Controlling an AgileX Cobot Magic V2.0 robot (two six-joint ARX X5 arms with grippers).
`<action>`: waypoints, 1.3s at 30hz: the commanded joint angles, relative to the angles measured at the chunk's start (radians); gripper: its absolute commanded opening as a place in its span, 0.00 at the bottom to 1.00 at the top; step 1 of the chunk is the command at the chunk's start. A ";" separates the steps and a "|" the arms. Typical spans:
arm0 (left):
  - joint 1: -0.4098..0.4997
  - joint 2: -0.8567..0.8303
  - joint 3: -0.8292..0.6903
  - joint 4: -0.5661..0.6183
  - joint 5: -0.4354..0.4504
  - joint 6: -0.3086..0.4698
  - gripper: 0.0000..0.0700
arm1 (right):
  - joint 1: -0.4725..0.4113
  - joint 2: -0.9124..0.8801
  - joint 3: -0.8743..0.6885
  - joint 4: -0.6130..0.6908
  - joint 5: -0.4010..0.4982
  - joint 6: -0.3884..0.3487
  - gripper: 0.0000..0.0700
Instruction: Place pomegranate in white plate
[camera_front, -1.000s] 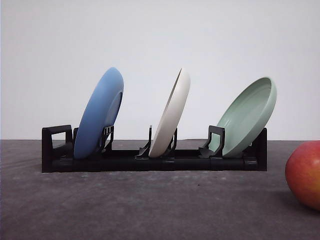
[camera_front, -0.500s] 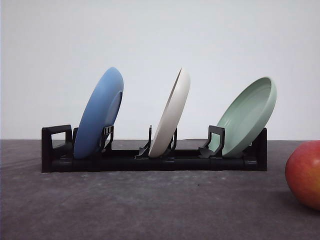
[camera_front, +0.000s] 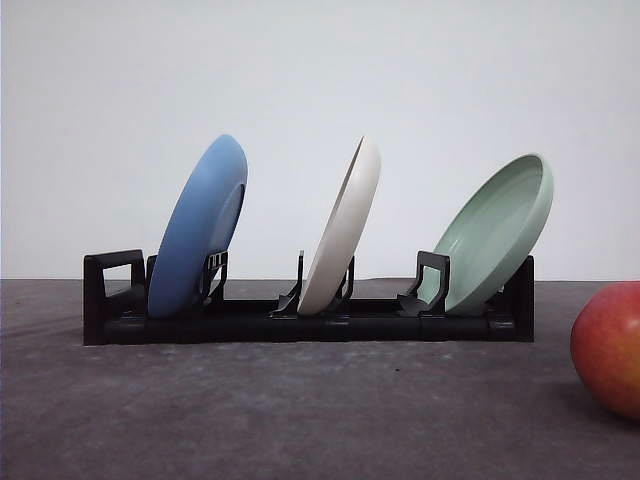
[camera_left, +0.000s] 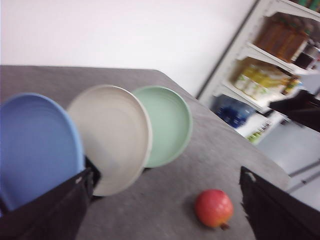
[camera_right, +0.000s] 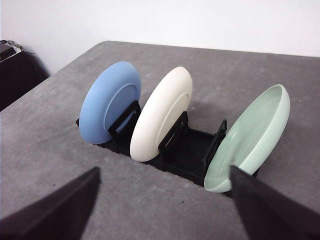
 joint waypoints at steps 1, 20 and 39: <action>-0.030 0.025 0.014 0.010 -0.004 -0.019 0.85 | 0.002 0.008 0.014 0.006 -0.003 0.022 0.84; -0.507 0.589 0.388 -0.026 -0.424 -0.003 0.80 | 0.006 0.042 0.014 0.001 -0.030 0.093 0.84; -0.667 1.125 0.877 -0.267 -0.733 0.091 0.85 | 0.006 0.042 0.014 0.000 -0.030 0.093 0.84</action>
